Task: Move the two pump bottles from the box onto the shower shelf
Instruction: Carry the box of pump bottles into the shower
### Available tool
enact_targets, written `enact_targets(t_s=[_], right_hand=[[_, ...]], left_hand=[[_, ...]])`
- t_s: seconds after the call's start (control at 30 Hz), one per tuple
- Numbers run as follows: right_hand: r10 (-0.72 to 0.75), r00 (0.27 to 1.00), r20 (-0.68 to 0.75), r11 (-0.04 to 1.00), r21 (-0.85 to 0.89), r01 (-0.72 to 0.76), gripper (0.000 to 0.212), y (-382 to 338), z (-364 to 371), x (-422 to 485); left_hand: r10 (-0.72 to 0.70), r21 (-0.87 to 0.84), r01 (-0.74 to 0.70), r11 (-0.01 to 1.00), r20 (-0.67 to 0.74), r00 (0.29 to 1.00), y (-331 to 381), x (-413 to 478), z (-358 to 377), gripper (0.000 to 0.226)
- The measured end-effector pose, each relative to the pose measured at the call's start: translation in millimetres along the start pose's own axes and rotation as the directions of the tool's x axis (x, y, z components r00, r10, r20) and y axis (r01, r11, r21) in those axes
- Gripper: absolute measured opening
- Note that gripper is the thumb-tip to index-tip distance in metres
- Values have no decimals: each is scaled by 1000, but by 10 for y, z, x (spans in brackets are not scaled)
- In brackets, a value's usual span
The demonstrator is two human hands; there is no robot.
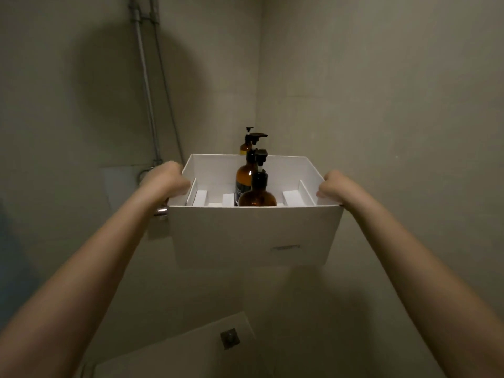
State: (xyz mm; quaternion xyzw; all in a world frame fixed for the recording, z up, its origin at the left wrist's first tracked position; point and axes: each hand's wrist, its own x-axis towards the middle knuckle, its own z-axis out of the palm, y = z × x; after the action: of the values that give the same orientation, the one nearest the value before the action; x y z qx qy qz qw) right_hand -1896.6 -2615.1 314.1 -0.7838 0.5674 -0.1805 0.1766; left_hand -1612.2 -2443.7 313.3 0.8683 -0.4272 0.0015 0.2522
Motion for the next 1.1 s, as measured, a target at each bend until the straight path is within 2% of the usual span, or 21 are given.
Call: enact_targets(t_s=[0.13, 0.27, 0.47, 0.73, 1.1], right_hand=[[-106, 993, 59, 994, 40, 104, 29, -230, 172, 266], [-194, 975, 109, 981, 41, 191, 26, -493, 429, 366], [-259, 952, 160, 965, 18, 260, 20, -786, 864, 408], [-276, 945, 174, 961, 23, 276, 21, -1121, 1283, 535], [-202, 969, 145, 979, 25, 200, 24, -1105, 1976, 667]], left_hand=[[-126, 18, 127, 992, -49, 991, -218, -82, -51, 17], [-224, 41, 229, 973, -91, 970, -463, -201, -114, 5], [-319, 67, 327, 943, -105, 942, -825, -282, -180, 3], [-366, 99, 377, 921, -110, 924, -1258, -120, -136, 8], [-314, 134, 326, 936, -104, 944, -1714, 286, 256, 6]])
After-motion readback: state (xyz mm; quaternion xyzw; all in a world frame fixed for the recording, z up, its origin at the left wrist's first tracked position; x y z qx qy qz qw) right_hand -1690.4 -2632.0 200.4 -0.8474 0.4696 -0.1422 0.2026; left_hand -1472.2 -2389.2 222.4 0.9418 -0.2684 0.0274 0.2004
